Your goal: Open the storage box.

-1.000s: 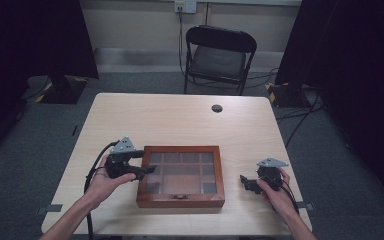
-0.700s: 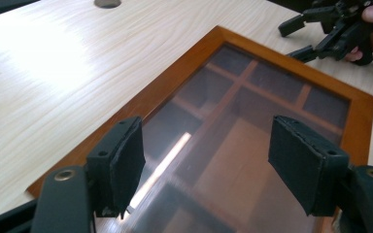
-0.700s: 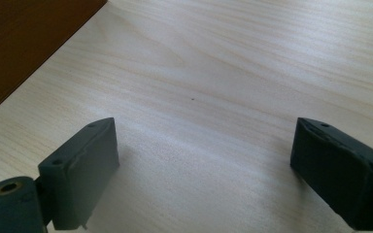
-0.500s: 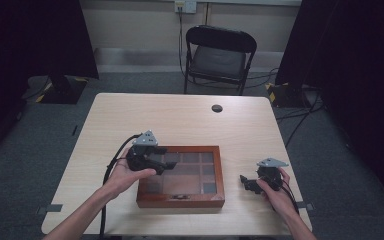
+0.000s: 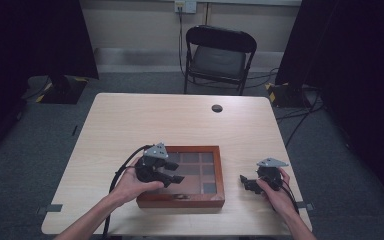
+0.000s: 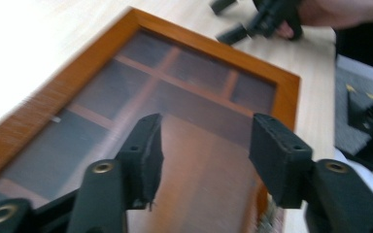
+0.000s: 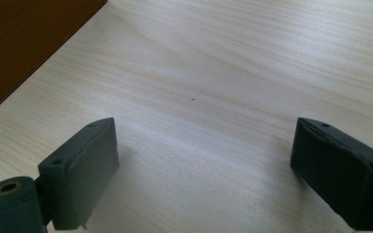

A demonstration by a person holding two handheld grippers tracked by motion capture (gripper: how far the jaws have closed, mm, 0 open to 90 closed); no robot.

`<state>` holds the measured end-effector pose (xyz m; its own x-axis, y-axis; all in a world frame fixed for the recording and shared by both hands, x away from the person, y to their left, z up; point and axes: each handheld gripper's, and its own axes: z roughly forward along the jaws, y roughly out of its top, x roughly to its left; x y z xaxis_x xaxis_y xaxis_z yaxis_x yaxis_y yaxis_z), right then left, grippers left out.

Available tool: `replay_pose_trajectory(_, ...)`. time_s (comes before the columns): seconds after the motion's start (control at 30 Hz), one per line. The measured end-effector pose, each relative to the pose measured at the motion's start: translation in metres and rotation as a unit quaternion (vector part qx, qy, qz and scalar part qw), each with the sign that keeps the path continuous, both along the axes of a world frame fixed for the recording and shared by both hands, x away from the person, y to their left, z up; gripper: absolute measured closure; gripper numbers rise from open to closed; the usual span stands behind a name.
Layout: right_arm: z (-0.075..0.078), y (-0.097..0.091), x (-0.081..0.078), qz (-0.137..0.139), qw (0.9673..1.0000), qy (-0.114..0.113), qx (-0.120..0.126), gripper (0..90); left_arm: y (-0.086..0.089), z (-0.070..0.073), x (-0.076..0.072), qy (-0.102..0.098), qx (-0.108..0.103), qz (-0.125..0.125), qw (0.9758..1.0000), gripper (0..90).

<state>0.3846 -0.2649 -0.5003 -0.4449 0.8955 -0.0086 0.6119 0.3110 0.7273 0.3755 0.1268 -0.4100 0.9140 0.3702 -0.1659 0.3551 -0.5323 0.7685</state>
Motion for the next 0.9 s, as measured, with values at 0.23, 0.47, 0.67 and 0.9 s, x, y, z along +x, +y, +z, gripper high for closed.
replay_pose_trajectory(0.23, 0.0, 0.0, 0.0, 0.0, 1.0, 0.0, 0.0, 9.2, 0.001, -0.009, -0.011, 0.02, 0.006, -0.028, 0.9994, 56.9)
replay_pose_trajectory(0.47, 0.0, 0.0, 0.0, 0.0, 1.0, 0.0, 0.0, 9.2, -0.005, -0.012, -0.021, 0.038, 0.012, -0.057, 0.9976, 62.4)
replay_pose_trajectory(0.67, 0.0, 0.0, 0.0, -0.001, 1.0, 0.001, 0.0, 9.2, -0.01, -0.018, -0.024, 0.044, 0.012, -0.072, 0.9963, 73.3)
replay_pose_trajectory(0.9, 0.0, 0.0, 0.0, 0.0, 1.0, 0.0, 0.0, 9.3, -0.011, -0.022, -0.025, 0.026, 0.037, -0.078, 0.9959, 80.3)
